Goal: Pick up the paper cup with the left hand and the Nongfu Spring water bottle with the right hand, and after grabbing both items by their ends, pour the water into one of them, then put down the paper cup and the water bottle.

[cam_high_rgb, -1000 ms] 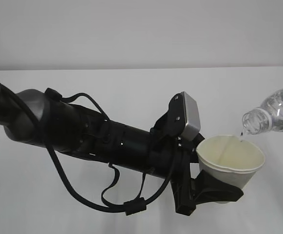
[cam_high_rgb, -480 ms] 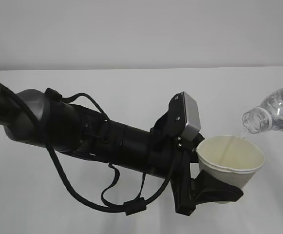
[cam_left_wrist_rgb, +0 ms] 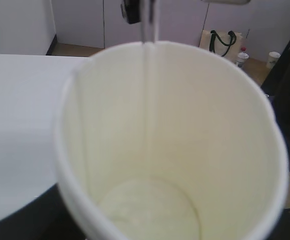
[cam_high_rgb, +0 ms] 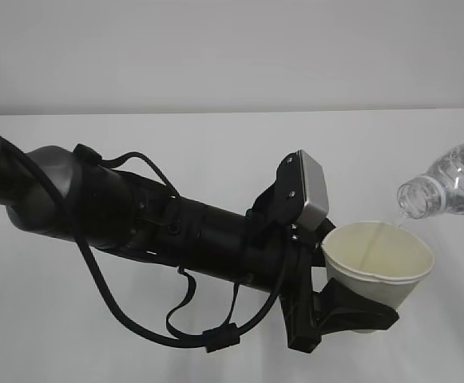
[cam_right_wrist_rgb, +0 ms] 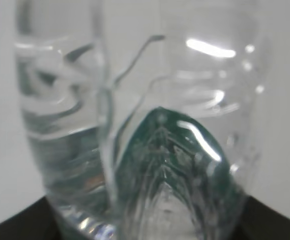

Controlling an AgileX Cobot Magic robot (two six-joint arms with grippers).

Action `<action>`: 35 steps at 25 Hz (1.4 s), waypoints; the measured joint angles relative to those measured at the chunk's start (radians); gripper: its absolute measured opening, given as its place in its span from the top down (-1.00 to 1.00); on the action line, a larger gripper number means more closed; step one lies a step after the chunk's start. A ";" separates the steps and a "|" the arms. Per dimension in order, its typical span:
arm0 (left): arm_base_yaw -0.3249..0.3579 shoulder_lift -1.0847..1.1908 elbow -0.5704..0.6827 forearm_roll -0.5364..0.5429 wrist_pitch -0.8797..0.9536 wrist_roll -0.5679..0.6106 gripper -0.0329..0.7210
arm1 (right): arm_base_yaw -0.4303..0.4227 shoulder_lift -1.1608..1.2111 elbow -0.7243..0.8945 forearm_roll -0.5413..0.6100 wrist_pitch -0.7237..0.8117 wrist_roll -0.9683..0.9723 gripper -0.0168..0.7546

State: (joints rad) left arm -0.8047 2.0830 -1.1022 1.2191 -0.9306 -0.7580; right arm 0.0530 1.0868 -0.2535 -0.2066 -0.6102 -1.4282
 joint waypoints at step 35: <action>0.000 0.000 0.000 -0.003 0.002 0.000 -0.34 | 0.000 0.000 0.000 0.000 -0.009 0.000 -0.13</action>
State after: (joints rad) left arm -0.8047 2.0830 -1.1022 1.2165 -0.9289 -0.7580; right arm 0.0530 1.0868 -0.2535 -0.2066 -0.6191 -1.4282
